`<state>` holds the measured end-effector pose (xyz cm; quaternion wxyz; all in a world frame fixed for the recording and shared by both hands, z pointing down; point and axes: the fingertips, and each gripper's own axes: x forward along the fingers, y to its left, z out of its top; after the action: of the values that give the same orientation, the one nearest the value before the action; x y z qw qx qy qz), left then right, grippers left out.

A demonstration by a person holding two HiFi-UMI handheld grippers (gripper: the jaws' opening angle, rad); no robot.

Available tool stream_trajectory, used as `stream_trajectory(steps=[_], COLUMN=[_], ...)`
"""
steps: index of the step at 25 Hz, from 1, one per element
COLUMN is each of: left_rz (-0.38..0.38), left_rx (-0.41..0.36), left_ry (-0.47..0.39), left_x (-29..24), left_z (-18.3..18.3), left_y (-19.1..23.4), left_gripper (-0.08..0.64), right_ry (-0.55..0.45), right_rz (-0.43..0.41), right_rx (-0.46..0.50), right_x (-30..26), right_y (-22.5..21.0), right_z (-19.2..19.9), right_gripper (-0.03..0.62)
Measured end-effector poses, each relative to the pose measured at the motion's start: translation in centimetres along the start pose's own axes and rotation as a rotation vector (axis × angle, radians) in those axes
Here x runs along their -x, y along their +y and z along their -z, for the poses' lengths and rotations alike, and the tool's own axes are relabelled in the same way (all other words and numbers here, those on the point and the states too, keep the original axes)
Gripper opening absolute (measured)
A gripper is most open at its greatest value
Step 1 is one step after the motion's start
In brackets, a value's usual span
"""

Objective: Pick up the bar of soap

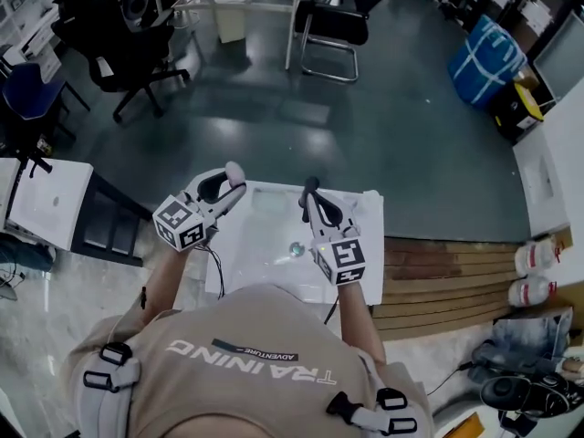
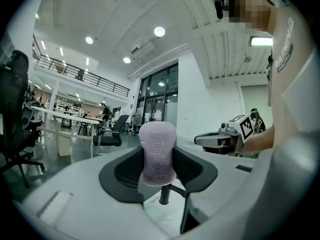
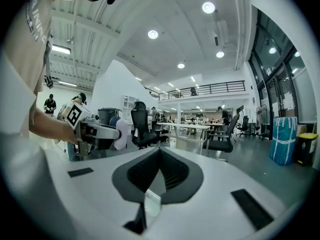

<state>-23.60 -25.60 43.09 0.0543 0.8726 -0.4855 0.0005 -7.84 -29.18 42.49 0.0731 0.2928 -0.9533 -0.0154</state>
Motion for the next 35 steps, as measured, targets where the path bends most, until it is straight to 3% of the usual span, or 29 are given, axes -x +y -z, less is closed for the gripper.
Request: stream_trajectory(steps=[6, 16, 35], left_rz=[0.010, -0.012, -0.007], left_rx=[0.044, 0.035, 0.074], left_ry=[-0.037, -0.048, -0.023], left_x=[2.0, 2.5, 1.7], left_z=[-1.9, -2.8, -0.8], left_y=[-0.2, -0.1, -0.7], left_gripper=[0.178, 0.178, 0.178], right_ry=[-0.029, -0.072, -0.034], right_rz=[0.001, 0.017, 0.033], right_rx=[-0.035, -0.039, -0.066], right_x=[-0.3, 0.0, 1.0], right_y=[0.8, 0.3, 0.5], right_z=[-0.2, -2.2, 0.4], right_gripper=[-0.003, -0.003, -0.003])
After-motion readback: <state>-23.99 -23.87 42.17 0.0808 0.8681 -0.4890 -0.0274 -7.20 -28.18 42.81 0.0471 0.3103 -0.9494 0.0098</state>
